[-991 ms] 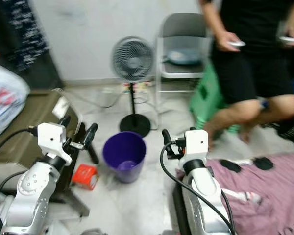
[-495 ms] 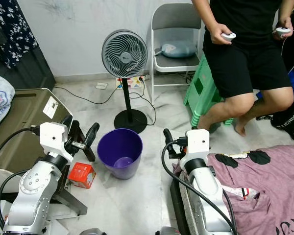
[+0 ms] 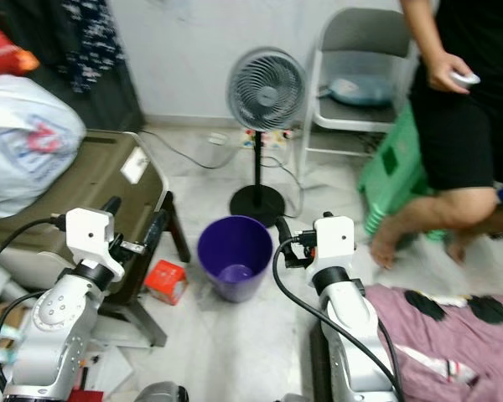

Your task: Clean up the room

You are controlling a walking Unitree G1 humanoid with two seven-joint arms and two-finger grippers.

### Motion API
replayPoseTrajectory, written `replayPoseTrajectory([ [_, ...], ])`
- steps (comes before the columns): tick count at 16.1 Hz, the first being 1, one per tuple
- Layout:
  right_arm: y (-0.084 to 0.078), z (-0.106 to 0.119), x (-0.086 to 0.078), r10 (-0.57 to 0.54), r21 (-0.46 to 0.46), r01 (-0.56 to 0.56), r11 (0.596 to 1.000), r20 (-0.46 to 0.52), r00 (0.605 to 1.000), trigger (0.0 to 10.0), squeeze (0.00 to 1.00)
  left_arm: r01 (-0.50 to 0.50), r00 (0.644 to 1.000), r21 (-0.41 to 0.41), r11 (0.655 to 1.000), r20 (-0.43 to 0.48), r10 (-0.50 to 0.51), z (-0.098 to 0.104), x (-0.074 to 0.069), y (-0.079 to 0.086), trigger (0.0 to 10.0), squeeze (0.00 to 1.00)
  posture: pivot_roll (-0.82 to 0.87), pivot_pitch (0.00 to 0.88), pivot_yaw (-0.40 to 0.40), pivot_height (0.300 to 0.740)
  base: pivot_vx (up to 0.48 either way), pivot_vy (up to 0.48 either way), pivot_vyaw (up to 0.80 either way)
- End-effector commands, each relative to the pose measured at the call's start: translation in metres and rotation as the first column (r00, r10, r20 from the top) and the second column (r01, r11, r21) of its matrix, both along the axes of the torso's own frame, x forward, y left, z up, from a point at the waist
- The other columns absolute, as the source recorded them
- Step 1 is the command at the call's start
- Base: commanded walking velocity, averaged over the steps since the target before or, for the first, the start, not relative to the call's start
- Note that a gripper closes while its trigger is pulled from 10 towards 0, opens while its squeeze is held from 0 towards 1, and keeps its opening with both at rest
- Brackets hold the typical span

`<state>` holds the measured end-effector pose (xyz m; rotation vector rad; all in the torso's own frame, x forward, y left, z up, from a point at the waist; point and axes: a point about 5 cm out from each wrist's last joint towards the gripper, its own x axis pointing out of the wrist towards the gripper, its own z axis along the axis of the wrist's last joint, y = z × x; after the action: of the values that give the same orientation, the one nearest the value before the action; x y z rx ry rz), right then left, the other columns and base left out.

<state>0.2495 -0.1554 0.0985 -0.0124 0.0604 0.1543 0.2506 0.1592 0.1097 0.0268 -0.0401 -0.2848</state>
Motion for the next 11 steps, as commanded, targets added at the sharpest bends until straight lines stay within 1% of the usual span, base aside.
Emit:
replayPoseTrajectory([
  [1, -0.0007, 0.0011, -0.0003, 0.004, 0.0, -0.004, 1.0, 0.0, 1.0, 10.0, 0.0, 0.015, 1.0, 0.004, 1.0, 0.015, -0.015, 0.0038, -0.0001, -0.0011, 10.0, 0.0, -0.06, 0.0, 0.021, 0.74, 0.0, 0.0, 0.0],
  [3, -0.001, 0.0008, 0.0002, 0.006, 0.0, -0.006, 1.0, -0.001, 1.0, 10.0, 0.0, 0.028, 0.999, 0.001, 1.0, 0.022, -0.028, 0.0042, -0.0006, -0.0025, 10.0, 0.0, -0.06, 0.0, 0.02, 0.74, 0.0, 0.0, 0.0],
  [11, -0.0003, 0.0023, 0.002, 0.013, -0.007, -0.013, 1.0, 0.005, 1.0, 10.0, 0.0, 0.036, 0.999, -0.003, 0.999, 0.024, -0.036, 0.0042, 0.0002, -0.003, 10.0, 0.0, -0.06, 0.0, 0.02, 0.74, 0.301, 0.0, 0.0],
])
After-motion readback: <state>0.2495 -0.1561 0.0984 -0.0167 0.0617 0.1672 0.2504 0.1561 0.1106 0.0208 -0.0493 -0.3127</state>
